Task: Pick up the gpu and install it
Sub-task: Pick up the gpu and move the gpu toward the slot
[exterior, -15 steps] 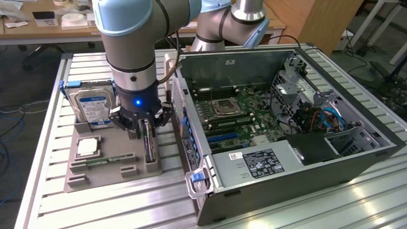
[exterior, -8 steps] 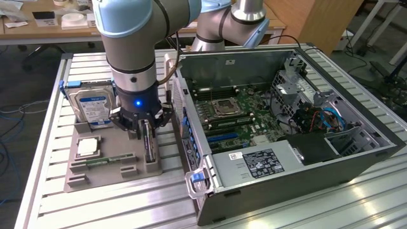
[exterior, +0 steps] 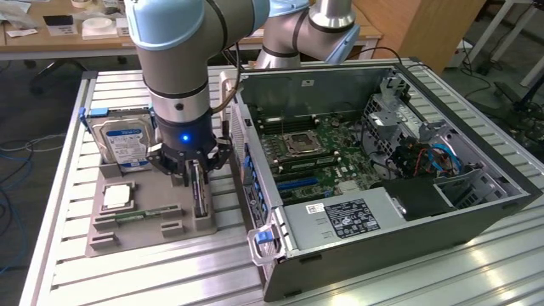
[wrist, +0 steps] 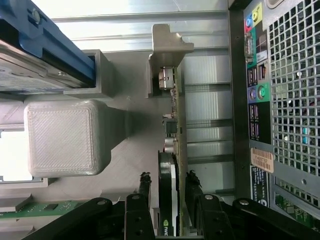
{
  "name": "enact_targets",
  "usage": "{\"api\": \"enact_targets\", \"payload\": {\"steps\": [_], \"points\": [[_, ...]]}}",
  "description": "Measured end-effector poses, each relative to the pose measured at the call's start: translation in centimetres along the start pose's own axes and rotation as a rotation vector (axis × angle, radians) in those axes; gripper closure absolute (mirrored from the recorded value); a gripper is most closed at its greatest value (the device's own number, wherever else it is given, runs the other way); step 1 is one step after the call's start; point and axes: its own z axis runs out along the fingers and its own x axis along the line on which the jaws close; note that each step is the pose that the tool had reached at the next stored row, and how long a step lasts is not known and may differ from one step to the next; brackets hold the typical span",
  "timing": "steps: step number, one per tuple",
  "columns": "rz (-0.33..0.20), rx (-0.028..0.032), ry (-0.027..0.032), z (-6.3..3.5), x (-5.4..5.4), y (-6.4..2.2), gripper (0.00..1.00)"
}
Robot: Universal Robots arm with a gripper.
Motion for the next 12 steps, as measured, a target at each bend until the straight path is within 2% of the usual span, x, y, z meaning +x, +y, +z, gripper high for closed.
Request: {"api": "enact_targets", "payload": {"steps": [12], "points": [[0.0, 0.0, -0.0001, 0.1, -0.02, -0.03, 0.58]]}}
